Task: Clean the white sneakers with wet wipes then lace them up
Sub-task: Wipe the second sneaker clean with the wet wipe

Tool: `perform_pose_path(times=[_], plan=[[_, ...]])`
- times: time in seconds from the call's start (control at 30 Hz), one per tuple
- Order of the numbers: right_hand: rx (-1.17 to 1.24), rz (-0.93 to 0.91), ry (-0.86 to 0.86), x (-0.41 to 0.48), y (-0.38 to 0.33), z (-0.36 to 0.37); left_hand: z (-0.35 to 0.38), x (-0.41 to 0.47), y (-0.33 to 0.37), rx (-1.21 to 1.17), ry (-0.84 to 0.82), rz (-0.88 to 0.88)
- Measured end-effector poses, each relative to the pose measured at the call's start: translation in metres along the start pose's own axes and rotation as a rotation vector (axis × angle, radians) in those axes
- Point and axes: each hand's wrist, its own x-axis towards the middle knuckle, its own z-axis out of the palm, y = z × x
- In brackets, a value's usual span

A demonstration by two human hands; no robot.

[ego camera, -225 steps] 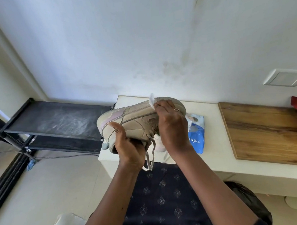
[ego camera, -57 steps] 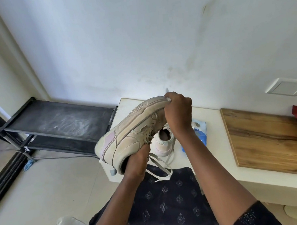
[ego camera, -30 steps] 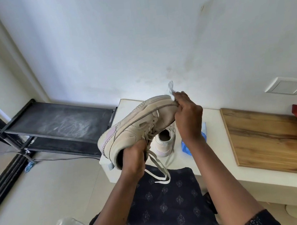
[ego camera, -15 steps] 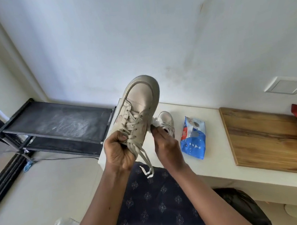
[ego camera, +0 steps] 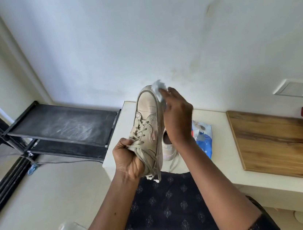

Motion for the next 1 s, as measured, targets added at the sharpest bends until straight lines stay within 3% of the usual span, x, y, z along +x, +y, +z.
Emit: perform_pose_path(times=[0.17,0.33,0.57,0.8,1.0], plan=[[-0.153,-0.211,-0.184,-0.006,0.011,0.005,-0.006,0.005,0.001,-0.041,0.147,-0.048],[-0.034,-0.324,-0.234,-0.056,0.016,0.001,-0.008,0.009,0.005,-0.149,0.081,-0.168],[-0.132,-0.427,-0.25,-0.052,0.032,-0.002,-0.016,0.008,-0.005,-0.062,0.114,-0.136],[-0.201,-0.357,-0.244,-0.014,0.03,-0.008,-0.004,0.009,-0.016,0.045,0.038,0.007],[-0.153,-0.302,-0.317,-0.036,0.024,-0.008,-0.008,0.01,-0.014,0.052,-0.022,-0.058]])
